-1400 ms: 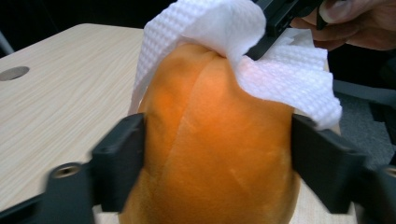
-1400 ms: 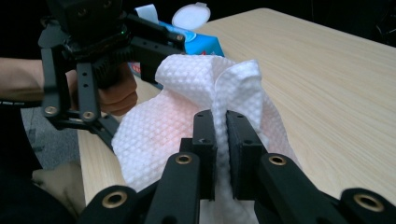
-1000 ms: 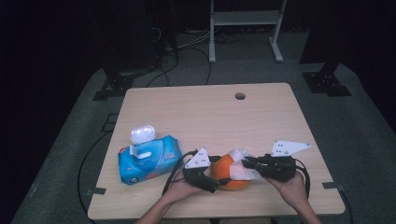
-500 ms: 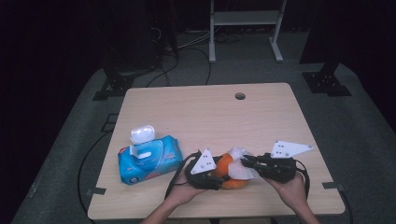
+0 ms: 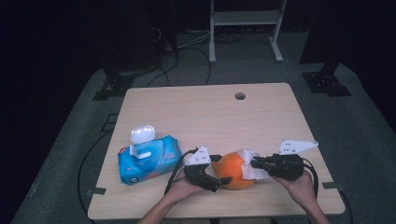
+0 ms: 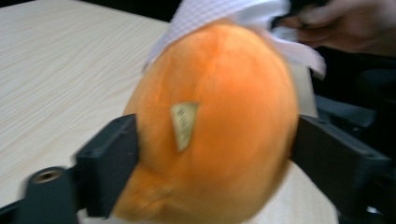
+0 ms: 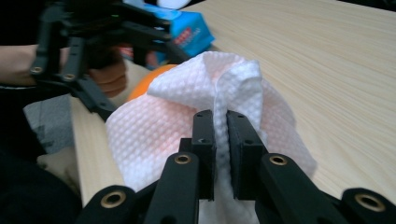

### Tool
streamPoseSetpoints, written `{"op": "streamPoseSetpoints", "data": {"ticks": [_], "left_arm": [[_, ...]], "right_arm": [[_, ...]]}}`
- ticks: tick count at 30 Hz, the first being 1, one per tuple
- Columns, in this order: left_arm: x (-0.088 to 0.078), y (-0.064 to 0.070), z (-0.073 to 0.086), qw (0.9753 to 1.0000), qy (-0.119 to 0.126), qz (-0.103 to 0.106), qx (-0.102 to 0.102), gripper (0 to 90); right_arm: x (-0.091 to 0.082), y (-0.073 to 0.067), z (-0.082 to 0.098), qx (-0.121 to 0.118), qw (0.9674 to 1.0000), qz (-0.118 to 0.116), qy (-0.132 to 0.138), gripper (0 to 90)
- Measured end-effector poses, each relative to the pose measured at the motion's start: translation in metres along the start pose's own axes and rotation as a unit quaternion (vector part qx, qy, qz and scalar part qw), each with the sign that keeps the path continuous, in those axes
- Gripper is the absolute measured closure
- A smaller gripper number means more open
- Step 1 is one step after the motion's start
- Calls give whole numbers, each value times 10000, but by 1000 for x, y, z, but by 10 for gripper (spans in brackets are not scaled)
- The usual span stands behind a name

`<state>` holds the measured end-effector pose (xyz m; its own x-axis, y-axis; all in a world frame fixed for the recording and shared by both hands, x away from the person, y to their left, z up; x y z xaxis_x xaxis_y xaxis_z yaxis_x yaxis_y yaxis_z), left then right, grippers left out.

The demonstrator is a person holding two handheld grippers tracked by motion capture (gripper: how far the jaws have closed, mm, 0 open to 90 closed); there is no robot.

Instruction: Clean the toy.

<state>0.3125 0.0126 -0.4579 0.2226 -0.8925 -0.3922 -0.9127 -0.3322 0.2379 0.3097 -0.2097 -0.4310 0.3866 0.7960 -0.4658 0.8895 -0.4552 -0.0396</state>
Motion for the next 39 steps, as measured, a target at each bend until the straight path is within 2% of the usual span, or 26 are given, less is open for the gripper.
{"op": "streamPoseSetpoints", "data": {"ticks": [2, 4, 5, 6, 7, 9, 12, 14, 15, 16, 18, 20, 21, 24, 25, 27, 28, 31, 33, 34, 36, 39], "left_arm": [[-2, 2, -2, 9998, 62, 157, 65, 237], [-1, 1, -1, 9999, 78, 105, 48, 241], [0, 0, -1, 10000, 52, 15, 44, 227], [3, -3, 1, 9999, -62, -124, -35, 169], [5, -4, 3, 9998, -133, -118, -110, 120], [9, -5, 7, 9996, -168, -32, -219, 120], [9, -2, 6, 9998, -150, -153, 33, 256], [9, 0, 6, 9996, -146, -201, 115, 332], [10, 2, 6, 9995, -156, -208, 164, 353], [10, 3, 7, 9994, -173, -229, 218, 366], [11, 4, 7, 9987, -203, -312, 337, 391], [10, 3, 8, 9989, -176, -328, 287, 414], [10, 3, 8, 9991, -151, -318, 254, 422], [12, 3, 7, 9991, -144, -324, 253, 422], [12, 3, 8, 9991, -143, -323, 249, 423], [11, 3, 9, 9991, -140, -315, 232, 423], [11, 2, 9, 9992, -130, -311, 216, 423], [10, 1, 9, 9993, -103, -306, 163, 426], [9, 1, 8, 9993, -76, -320, 182, 436], [9, 2, 8, 9993, -25, -334, 161, 446], [6, 6, 2, 9992, 32, -347, 219, 468], [-3, 10, -9, 9985, 66, -396, 385, 480]], "right_arm": [[-3, 7, 5, 116, 9998, 128, -42, 811], [-5, 11, 8, 205, 9997, 128, -21, 811], [-5, 11, 8, 203, 9997, 110, -11, 811], [-4, 10, 8, 186, 9998, 98, -17, 811], [-4, 10, 7, 169, 9998, 85, -22, 811], [-4, 10, 8, 181, 9998, 86, -22, 811], [-5, 10, 7, 166, 9998, 125, -4, 811], [-11, 7, -2, 91, 9995, 164, 255, 812], [-13, 2, -9, 55, 9989, 76, 467, 812], [-12, -1, -13, -16, 9986, 12, 538, 812], [-7, -6, -15, -144, 9990, 3, 418, 812], [-1, -4, -9, -129, 9995, 0, 290, 814], [-1, 1, -5, 23, 9996, -32, 294, 814], [-5, 12, 4, 244, 9995, 112, 156, 814], [-6, 14, 5, 248, 9995, 165, 117, 814], [-9, 16, 5, 220, 9992, 345, 4, 812], [-11, 15, 3, 249, 9990, 352, 90, 812], [-10, 1, -9, -14, 9994, 99, 330, 809], [-5, -5, -11, -177, 9996, 100, 200, 806], [-3, -4, -10, -183, 9997, 100, 145, 806], [-5, 1, -9, 76, 9996, 18, 279, 807], [-11, -4, -16, -68, 9992, 131, 382, 807]]}}
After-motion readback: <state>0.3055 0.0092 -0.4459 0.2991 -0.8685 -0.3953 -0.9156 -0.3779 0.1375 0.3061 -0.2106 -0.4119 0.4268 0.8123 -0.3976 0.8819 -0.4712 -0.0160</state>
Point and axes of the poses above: each handheld gripper's, and its own axes: x roughly forward along the jaws, z roughly out of its underside, y roughly to its right, the point moved 5 cm from there along x, roughly forward along the jaws, and after that the axes turned 8 degrees about -x, right-handed, at the moved point
